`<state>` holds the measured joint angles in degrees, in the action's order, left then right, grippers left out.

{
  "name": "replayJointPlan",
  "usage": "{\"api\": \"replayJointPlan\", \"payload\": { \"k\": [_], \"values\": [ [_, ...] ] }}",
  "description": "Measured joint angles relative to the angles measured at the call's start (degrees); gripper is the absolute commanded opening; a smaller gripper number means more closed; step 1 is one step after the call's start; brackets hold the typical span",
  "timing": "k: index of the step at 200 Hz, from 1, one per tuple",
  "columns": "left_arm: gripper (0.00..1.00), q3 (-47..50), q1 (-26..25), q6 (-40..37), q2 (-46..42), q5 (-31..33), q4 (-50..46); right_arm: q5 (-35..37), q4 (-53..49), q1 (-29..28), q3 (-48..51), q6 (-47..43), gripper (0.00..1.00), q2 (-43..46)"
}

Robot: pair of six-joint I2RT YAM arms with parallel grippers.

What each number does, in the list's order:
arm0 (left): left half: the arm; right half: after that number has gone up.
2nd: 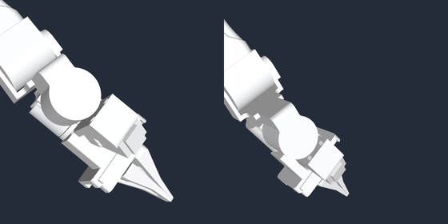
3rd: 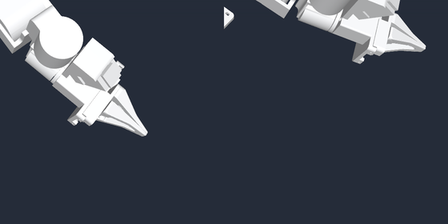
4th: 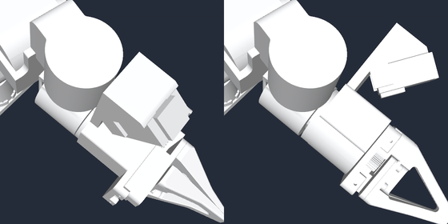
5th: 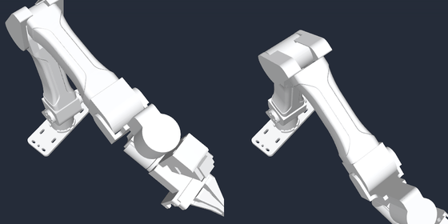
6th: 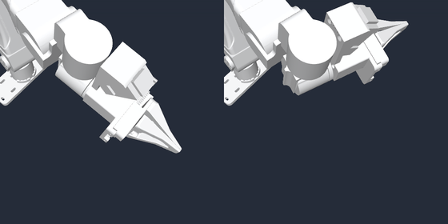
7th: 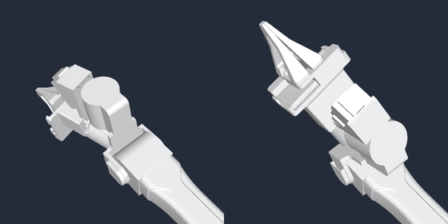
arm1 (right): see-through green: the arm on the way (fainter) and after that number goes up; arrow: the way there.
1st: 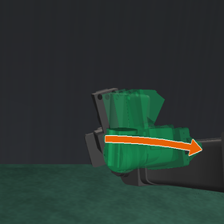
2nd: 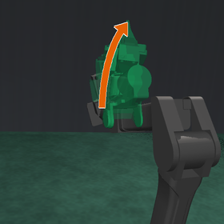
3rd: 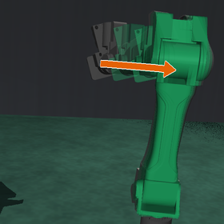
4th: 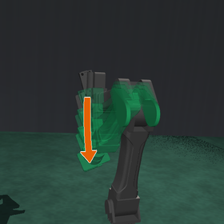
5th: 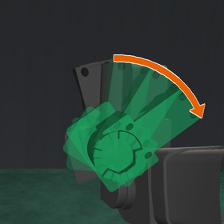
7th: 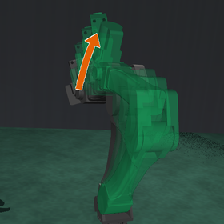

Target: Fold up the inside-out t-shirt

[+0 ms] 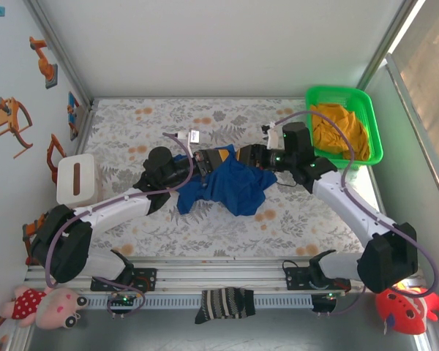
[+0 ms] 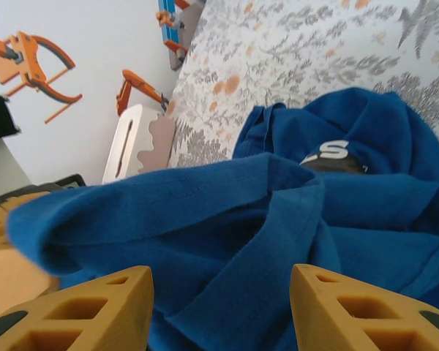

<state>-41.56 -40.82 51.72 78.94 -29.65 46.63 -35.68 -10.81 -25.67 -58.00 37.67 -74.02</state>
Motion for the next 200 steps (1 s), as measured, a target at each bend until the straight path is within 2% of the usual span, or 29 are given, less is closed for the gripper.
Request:
{"api": "replayJointPlan", "payload": {
  "k": [9, 17, 29, 67, 104, 110, 124, 134, 154, 200],
  "values": [
    [0.0, 0.0, 0.0, 0.0, 0.0, 0.0, -0.1, 0.0, 0.6, -0.4, 0.0, 0.0, 0.33, -0.9],
    [0.0, 0.0, 0.0, 0.0, 0.0, 0.0, -0.2, 0.0, 1.2, -0.5, 0.0, 0.0, 0.17, -1.4],
    [0.0, 0.0, 0.0, 0.0, 0.0, 0.0, -0.4, 0.4, 1.6, -0.5, 0.0, 0.3, 0.0, -1.7],
    [0.0, 1.4, 0.3, -0.2, -1.3, 0.3, -1.5, 1.5, -0.5, 0.2, -1.1, -0.4, 0.0, 0.0],
    [0.0, 5.0, 2.6, -1.2, -3.4, 2.0, -3.0, 2.8, -5.2, 3.0, -6.5, -1.8, 0.0, 6.5],
    [0.11, 5.8, 3.3, -1.3, -3.5, 2.3, -3.1, 3.0, -5.8, 3.1, -7.6, -1.9, 0.0, 7.7],
    [0.52, 7.0, 4.4, -1.5, -3.5, 2.7, -3.2, 2.7, -6.3, 3.1, -9.9, -2.2, 0.0, 10.0],
    [0.67, 7.7, 5.2, -1.5, -3.5, 3.1, -3.9, 2.5, -6.3, 3.1, -10.9, -2.3, 0.0, 11.3],
    [0.77, 8.5, 6.1, -1.8, -3.7, 4.3, -6.3, 1.8, -5.9, 3.1, -11.2, -2.6, 0.0, 12.7],
    [0.84, 7.4, 4.2, -6.3, -10.6, 8.9, -16.4, 0.0, -4.5, 3.1, -5.2, -3.0, 0.0, 12.4]
  ]
}}
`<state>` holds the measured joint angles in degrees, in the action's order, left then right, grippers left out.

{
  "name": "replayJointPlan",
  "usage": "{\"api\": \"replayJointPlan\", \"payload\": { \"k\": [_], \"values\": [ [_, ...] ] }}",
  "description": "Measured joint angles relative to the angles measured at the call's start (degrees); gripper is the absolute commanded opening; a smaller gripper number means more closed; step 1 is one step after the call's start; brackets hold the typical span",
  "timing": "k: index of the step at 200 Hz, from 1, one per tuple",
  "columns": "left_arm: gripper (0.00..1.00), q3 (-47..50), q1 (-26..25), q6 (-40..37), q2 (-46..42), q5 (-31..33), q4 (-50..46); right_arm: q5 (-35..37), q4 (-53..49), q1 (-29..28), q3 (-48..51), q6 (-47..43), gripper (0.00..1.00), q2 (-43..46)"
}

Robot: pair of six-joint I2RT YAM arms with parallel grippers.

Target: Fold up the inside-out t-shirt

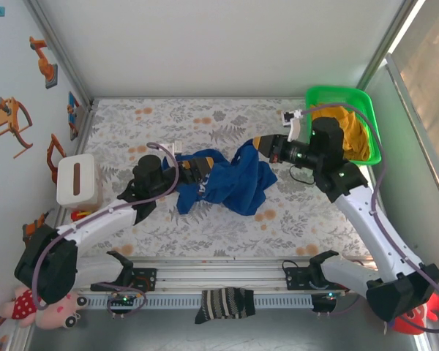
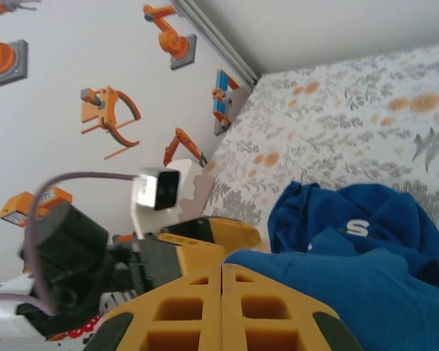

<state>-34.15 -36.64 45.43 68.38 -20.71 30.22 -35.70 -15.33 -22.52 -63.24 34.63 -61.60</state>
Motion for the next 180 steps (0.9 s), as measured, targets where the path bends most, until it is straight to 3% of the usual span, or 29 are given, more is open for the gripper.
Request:
{"api": "replayJointPlan", "payload": {
  "k": [45, 84, 106, 138, 180],
  "values": [
    [0.86, -6.9, -7.6, -7.7, -3.7, 10.5, -12.3, -0.8, 0.2, 0.0, 2.1, -0.2, 0.0, -0.7],
    [0.89, -6.2, -6.5, -6.2, -7.8, 26.9, -27.0, -0.2, -1.9, 0.2, -4.9, -1.2, 0.0, -5.5],
    [0.9, -4.3, -4.0, -1.8, -10.5, 32.8, -35.8, 1.8, -2.5, 1.2, -11.9, -1.7, 0.0, -6.9],
    [0.85, 2.6, -1.5, 5.2, -12.5, 34.9, -42.1, 4.0, -2.2, 3.3, -17.4, -1.7, 0.0, -6.0],
    [0.79, 7.1, -2.2, 10.4, -7.4, 33.6, -41.1, 5.2, -2.2, 3.4, -16.8, -1.6, 0.0, -5.9]
  ]
}}
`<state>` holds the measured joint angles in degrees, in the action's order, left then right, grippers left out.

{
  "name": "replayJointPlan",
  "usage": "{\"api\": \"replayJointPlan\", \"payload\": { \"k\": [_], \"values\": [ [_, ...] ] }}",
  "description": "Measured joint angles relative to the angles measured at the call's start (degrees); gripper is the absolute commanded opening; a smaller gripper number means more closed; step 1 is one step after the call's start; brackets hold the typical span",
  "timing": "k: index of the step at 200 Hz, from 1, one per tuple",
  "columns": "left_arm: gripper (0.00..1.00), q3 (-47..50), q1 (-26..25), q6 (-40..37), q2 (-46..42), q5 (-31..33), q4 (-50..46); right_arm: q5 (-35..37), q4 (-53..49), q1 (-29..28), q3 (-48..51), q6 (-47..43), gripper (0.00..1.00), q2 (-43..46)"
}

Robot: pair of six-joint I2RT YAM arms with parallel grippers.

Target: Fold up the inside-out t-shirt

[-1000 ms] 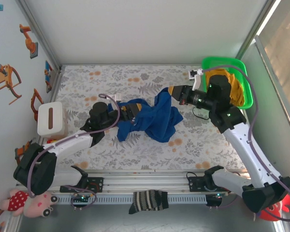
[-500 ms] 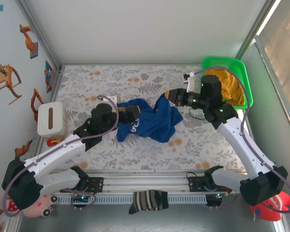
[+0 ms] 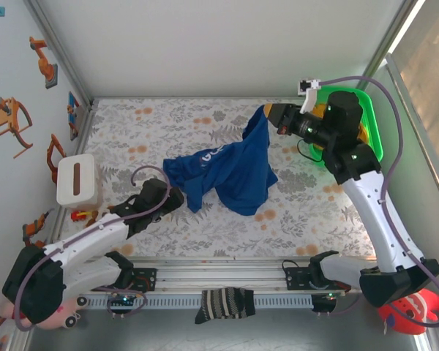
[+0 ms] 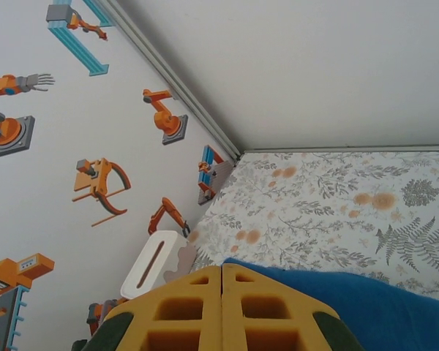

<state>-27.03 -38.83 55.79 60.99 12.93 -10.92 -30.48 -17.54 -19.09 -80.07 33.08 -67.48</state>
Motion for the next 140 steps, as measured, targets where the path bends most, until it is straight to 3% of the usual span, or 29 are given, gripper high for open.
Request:
{"api": "replayJointPlan", "payload": {
  "k": [52, 111, 140],
  "values": [
    [0.75, -2.4, -3.9, 2.5, 11.3, -0.5, 6.8, 0.2, 0.0, 0.0, 2.3, 0.1, 0.0, 0.0],
    [0.66, -8.3, -4.7, 2.9, 20.0, -0.3, 12.3, 0.2, 0.0, 0.1, 2.9, 0.0, 0.0, 0.0],
    [0.52, -9.6, -4.6, 3.1, 23.1, -0.3, 13.8, 0.2, 0.0, 0.3, 3.2, 0.0, 0.0, 0.0]
  ]
}}
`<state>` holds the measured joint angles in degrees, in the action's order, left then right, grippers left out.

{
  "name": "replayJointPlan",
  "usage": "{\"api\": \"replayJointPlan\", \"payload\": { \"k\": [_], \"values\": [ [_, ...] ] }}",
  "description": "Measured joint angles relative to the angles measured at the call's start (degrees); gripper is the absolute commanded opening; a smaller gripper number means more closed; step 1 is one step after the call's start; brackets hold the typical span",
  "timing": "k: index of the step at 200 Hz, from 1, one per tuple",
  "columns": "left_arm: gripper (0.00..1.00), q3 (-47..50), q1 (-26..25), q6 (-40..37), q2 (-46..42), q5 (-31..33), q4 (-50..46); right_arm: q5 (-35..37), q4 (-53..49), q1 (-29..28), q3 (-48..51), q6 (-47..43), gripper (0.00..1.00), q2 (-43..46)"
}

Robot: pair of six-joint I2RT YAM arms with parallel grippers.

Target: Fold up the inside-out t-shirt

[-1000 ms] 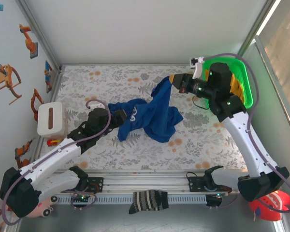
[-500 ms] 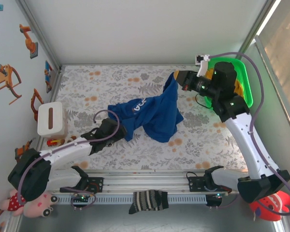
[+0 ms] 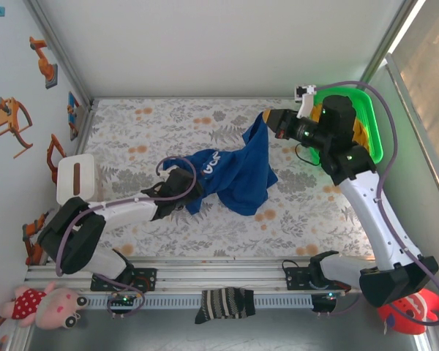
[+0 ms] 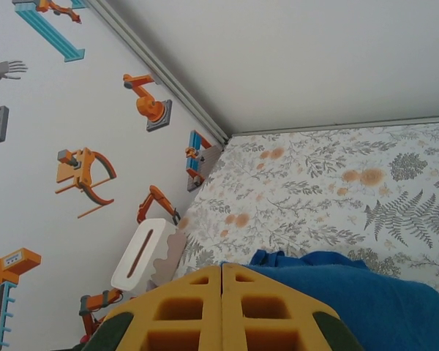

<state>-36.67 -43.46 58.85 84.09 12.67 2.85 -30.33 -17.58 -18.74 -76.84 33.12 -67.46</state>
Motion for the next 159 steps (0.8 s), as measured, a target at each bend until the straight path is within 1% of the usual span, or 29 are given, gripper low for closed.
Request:
{"api": "replayJointPlan", "payload": {
  "k": [13, 27, 38, 57, 71, 85, 103, 119, 135, 159],
  "values": [
    [0.39, -0.2, 0.0, 0.2, 1.2, 0.1, 0.6, 0.0, 0.0, 0.2, 0.0, 0.0, 0.0, 0.1],
    [0.16, -0.4, 0.0, 0.2, 2.2, 0.2, 0.6, 0.0, 0.0, 0.6, 0.0, 0.0, 0.0, 0.1],
    [0.0, -0.9, 0.2, -0.2, 2.9, 0.3, 0.6, 0.0, 0.0, 1.0, 0.1, 0.0, 0.0, 0.1],
    [0.0, -2.0, 1.3, -1.0, 3.2, 0.2, 0.1, 0.0, 0.0, 1.8, 0.3, 0.0, 0.0, 0.2],
    [0.0, -3.8, 3.1, -2.3, 3.0, 0.0, -1.3, 0.0, 0.0, 2.5, 0.4, 0.0, 0.0, 0.2],
    [0.0, -6.6, 6.0, -4.6, 1.4, -0.4, -4.2, 0.0, 0.0, 4.0, 0.4, 0.0, 0.0, 0.2],
    [0.0, -11.7, 11.0, -8.2, -3.1, -1.8, -9.0, -0.3, -0.3, 7.6, -0.9, 0.6, 0.0, -0.7],
    [0.0, -19.5, 16.6, -11.5, -7.7, -4.0, -13.2, -1.0, 0.1, 12.1, -5.2, 2.3, 0.0, -3.5],
    [0.0, -29.7, 22.4, -14.0, -11.2, -6.8, -16.1, -2.1, 1.1, 16.0, -10.5, 4.8, 0.0, -6.6],
    [0.0, -43.3, 28.8, -15.8, -14.3, -11.8, -18.4, -3.3, 3.1, 19.1, -16.4, 8.4, 0.0, -8.6]
  ]
}}
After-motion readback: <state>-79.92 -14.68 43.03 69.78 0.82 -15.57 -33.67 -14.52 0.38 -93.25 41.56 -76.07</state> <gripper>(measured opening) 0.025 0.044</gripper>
